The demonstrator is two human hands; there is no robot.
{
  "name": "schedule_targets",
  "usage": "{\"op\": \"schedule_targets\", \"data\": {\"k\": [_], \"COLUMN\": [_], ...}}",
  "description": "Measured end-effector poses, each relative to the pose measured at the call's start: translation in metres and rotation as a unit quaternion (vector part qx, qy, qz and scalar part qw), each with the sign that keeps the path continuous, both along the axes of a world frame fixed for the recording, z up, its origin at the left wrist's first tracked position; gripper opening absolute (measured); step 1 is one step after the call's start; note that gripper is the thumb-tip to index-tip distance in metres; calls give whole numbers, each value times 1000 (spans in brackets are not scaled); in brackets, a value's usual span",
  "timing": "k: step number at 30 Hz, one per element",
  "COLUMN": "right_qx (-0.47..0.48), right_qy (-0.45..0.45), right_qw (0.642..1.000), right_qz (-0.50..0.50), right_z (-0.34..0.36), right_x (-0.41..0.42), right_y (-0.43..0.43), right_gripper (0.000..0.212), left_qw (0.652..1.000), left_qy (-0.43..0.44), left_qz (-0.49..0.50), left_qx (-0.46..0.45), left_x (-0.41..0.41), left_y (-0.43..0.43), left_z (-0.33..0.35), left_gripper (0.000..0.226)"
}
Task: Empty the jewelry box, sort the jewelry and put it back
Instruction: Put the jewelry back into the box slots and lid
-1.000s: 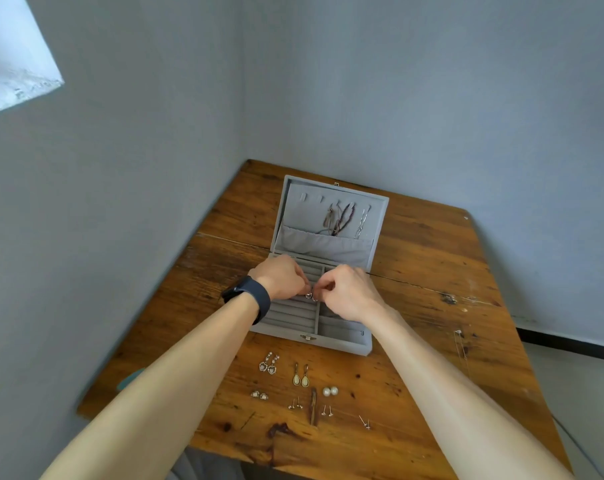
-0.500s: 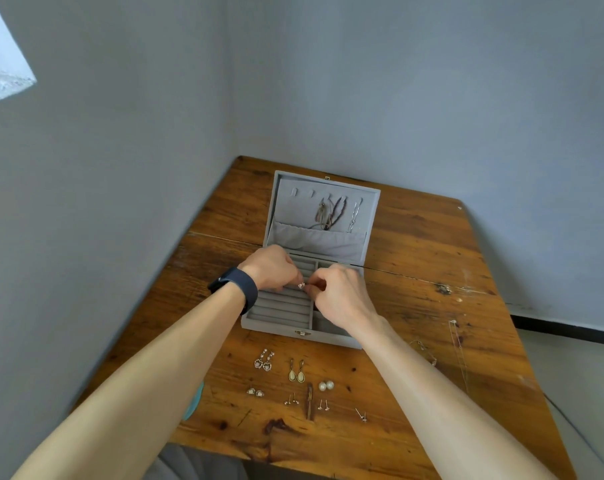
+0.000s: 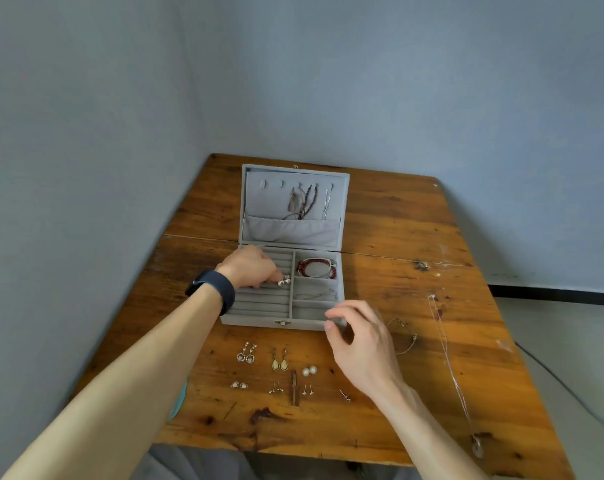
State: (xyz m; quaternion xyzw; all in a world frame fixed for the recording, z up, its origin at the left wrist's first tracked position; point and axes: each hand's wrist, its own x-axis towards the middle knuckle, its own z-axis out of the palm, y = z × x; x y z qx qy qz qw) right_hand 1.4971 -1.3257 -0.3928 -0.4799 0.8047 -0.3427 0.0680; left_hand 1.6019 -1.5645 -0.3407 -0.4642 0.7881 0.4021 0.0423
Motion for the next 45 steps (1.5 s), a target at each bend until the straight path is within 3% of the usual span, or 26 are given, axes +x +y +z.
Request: {"op": "schedule_targets", "data": {"k": [7,12,14,18,24,29,36,41,45], "right_qx": [1,-11,-20,-30,-51,-80,-104,-129,-142], "right_qy": [16,35,41,40,38,-18,-120,-190,-204], "right_qw": [1000,999,999,999,998,997,987,973,968], "right_qz": [4,-7,-9,-10,-11,-16,-22,-29,-33], "right_z": [-9,-13,-15,-20,-23,-24,-23,-19,-17], "right_x": [11,17,19,21,21,16,11,7,7], "right_y": [8,9,10,12,11,12,12,12,12], "right_gripper": [28,30,30,33,33,30,38,55,57], "left_qw": [1000,996,991,991,980,964,961,961,960], "left_qy": [7,18,27,34,89,99,102,95,84], "left_qz": [6,-16,-11,-42,-68,-85,-85,-74,-73], "left_qx": [1,-90,-131,-125,-163,-232,-241,-249,-255], "left_x": [1,1,4,10,18,12,14,13,12], "left_y": [3,15,19,16,23,35,36,40,44], "left_z": [1,0,-4,-6,-9,-12,-10,-11,-13], "left_gripper": [18,6,9,7,22,21,22,24,25]}}
